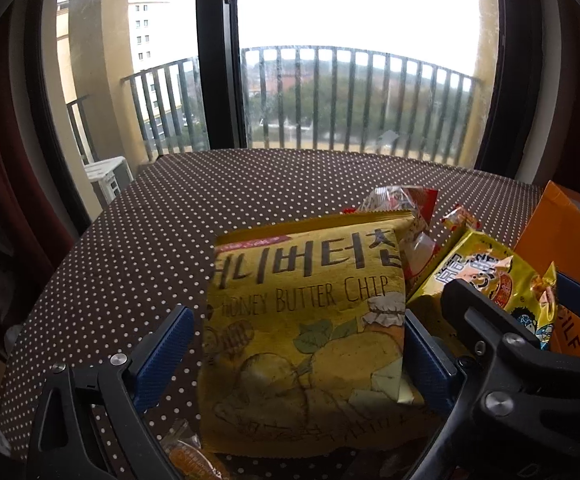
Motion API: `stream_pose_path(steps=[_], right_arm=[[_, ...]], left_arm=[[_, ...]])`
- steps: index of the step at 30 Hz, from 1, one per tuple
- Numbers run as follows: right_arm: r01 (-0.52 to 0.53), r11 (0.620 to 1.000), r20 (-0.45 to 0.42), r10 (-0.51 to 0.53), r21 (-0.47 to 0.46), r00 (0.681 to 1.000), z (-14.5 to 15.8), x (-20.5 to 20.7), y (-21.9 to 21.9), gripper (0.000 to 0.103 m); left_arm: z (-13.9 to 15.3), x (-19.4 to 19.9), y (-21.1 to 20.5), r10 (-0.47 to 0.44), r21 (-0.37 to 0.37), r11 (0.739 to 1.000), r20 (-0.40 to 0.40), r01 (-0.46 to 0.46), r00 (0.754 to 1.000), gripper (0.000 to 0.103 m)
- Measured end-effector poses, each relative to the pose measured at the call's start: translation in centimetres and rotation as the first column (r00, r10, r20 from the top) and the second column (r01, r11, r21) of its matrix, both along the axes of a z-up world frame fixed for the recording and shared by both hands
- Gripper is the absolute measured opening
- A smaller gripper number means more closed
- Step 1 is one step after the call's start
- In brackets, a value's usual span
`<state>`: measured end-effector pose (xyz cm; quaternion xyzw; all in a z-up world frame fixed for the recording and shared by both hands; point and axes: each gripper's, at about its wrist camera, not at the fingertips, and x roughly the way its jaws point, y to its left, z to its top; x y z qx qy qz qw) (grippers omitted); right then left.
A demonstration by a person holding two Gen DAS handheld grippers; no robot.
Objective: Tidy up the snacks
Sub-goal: 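Grasp the yellow Honey Butter Chip bag with the left tool while the right tool grasps the yellow-green snack bag, then lift both bags and carry them over the orange-rimmed box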
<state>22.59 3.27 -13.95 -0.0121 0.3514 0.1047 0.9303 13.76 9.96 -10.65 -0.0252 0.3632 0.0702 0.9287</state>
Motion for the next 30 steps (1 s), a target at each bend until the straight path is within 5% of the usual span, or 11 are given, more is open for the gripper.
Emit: stream_pose_path(steps=[6,12,30], right_arm=[[-0.004,1.0,-0.066,0.005,0.015,0.998,-1.6,0.9,0.1,0.102],[-0.032,0.998,-0.091,0.037,0.06,0.995,-2.1,0.9,0.4,0.077],[-0.061,0.996,0.0,0.061,0.071,0.998,0.7,-0.8,0.0,0.068]], left_arm=[[-1.1,0.4,-0.1,-0.019,-0.002,1.0,-0.04,0.019,0.999,0.089],[-1.4,0.3,-0.2,-0.027,-0.003,1.0,-0.041,0.027,0.999,0.07],[1.8,-1.5,-1.0,-0.015,-0.01,1.0,0.04,0.015,0.999,0.066]])
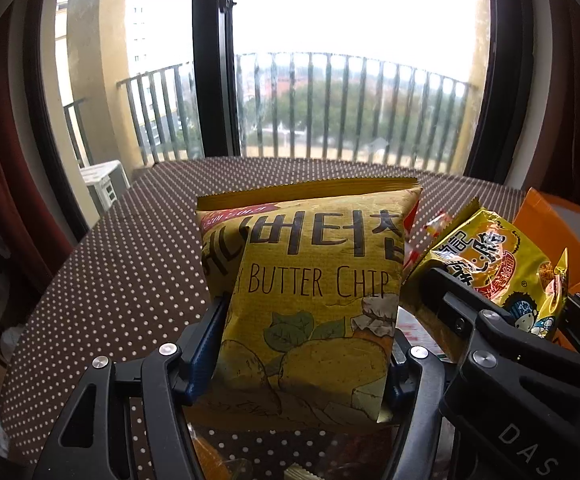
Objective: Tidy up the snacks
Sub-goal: 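Lift both bags and carry them over the orange-rimmed box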
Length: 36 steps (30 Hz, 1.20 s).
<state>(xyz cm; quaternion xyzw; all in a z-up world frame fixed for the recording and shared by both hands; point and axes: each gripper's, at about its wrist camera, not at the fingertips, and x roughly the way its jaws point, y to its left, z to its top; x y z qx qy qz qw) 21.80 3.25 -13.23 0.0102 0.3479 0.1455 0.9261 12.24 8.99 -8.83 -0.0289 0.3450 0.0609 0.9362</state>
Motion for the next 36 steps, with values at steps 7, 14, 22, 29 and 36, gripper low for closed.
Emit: stream_pose_path(steps=[7,14,22,29,36], right_arm=[[-0.003,1.0,0.056,0.002,0.018,0.998,1.8,-0.8,-0.9,0.067],[0.002,0.999,0.116,-0.007,0.042,0.993,3.9,-1.9,-2.2,0.067],[0.015,0.998,0.184,-0.027,0.066,0.982,5.9,-3.6,-4.0,0.067],[0.04,0.996,0.233,-0.057,0.078,0.971,6.8,-5.3,-6.0,0.067],[0.063,0.993,0.254,-0.085,0.096,0.963,7.3,-6.2,-8.3,0.067]], left_arm=[[2.4,-1.0,-0.7,0.0,0.009,1.0,0.055,-0.001,0.998,0.066],[4.7,-2.4,-1.8,-0.008,0.019,1.0,0.119,0.006,0.993,0.066],[6.7,-4.0,-2.9,-0.028,0.024,0.999,0.185,0.024,0.982,0.066],[7.5,-4.8,-4.6,-0.055,0.042,0.998,0.225,0.047,0.973,0.066],[7.5,-4.2,-5.5,-0.044,0.062,0.998,0.216,0.031,0.975,0.066]])
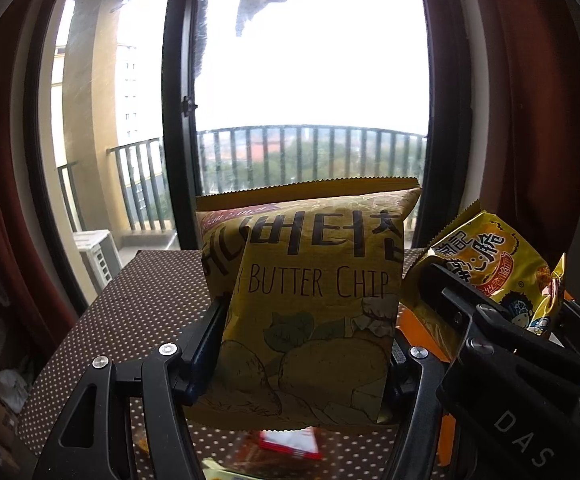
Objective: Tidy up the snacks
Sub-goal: 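Lift both bags and carry them over the orange-rimmed box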
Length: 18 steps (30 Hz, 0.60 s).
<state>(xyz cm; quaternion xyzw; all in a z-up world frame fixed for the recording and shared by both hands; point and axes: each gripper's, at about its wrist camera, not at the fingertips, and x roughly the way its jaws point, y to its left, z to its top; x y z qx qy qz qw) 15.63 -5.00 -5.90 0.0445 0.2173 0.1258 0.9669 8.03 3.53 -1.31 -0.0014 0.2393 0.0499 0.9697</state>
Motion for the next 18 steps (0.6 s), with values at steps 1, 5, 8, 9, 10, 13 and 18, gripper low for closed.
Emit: stream_pose_path(steps=[1,5,8,9,10,13,18], right_arm=[[0.005,1.0,0.001,-0.005,0.001,1.0,0.0,-0.1,-0.3,0.067],[0.024,1.0,0.004,-0.024,0.008,1.0,0.2,-0.1,-2.1,0.067],[0.042,0.999,0.007,-0.042,0.008,0.999,0.4,0.2,-3.3,0.067],[0.049,0.999,0.008,-0.049,0.007,0.999,0.4,0.0,-4.0,0.067],[0.054,0.998,0.009,-0.054,0.008,0.998,0.5,-0.1,-4.4,0.067],[0.077,0.997,0.006,-0.077,0.01,0.997,0.6,0.2,-5.9,0.067],[0.122,0.992,-0.006,-0.122,0.018,0.992,0.7,0.8,-8.3,0.067]], left_arm=[[-0.1,0.2,-0.1,-0.005,-0.001,1.0,-0.001,0.005,1.0,0.066],[-0.2,1.1,-0.1,-0.028,-0.006,1.0,0.0,0.028,1.0,0.066],[-0.2,1.8,-0.7,-0.051,-0.005,0.999,0.002,0.051,0.999,0.066],[-0.2,2.1,-0.8,-0.056,-0.004,0.998,0.002,0.056,0.998,0.066],[-0.2,2.4,-1.0,-0.065,-0.002,0.998,0.001,0.065,0.998,0.066],[-0.4,3.5,-1.6,-0.093,0.001,0.996,-0.007,0.093,0.996,0.066],[-0.6,5.3,-2.7,-0.141,0.001,0.99,-0.022,0.141,0.99,0.066]])
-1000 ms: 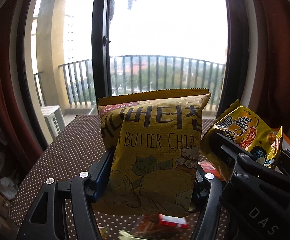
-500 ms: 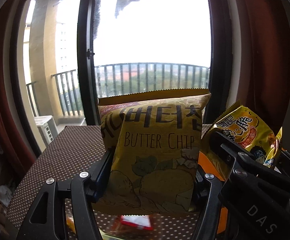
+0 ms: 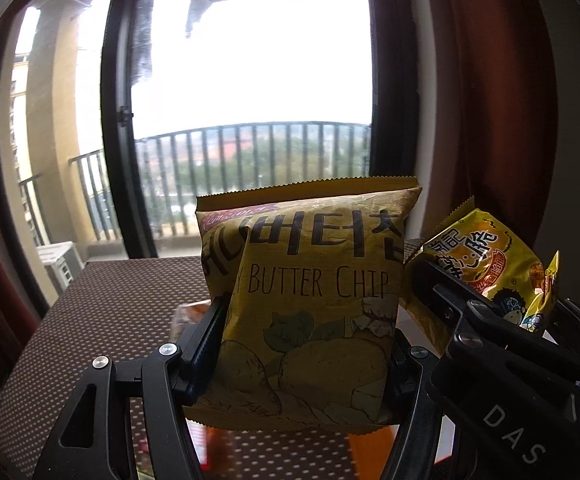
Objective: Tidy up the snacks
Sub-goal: 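Lift both bags and carry them over the orange-rimmed box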
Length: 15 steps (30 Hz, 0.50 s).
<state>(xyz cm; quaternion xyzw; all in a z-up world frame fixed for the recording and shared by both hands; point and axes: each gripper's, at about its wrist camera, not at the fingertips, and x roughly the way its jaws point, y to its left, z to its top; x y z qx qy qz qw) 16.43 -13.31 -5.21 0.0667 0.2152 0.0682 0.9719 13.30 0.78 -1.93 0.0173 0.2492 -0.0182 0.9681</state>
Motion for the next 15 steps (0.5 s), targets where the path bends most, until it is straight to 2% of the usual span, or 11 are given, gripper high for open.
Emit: stream_pose_path(steps=[8,15], right_arm=[[0.095,0.995,-0.005,-0.095,0.008,0.995,-0.1,0.1,-4.2,0.067],[0.174,0.985,-0.052,-0.174,0.002,0.983,-1.4,0.9,-7.2,0.067]], left_arm=[[-0.7,2.5,-1.8,-0.094,0.014,0.995,-0.022,0.095,0.995,0.066],[-3.1,5.3,-3.6,-0.168,0.008,0.986,-0.087,0.169,0.982,0.066]])
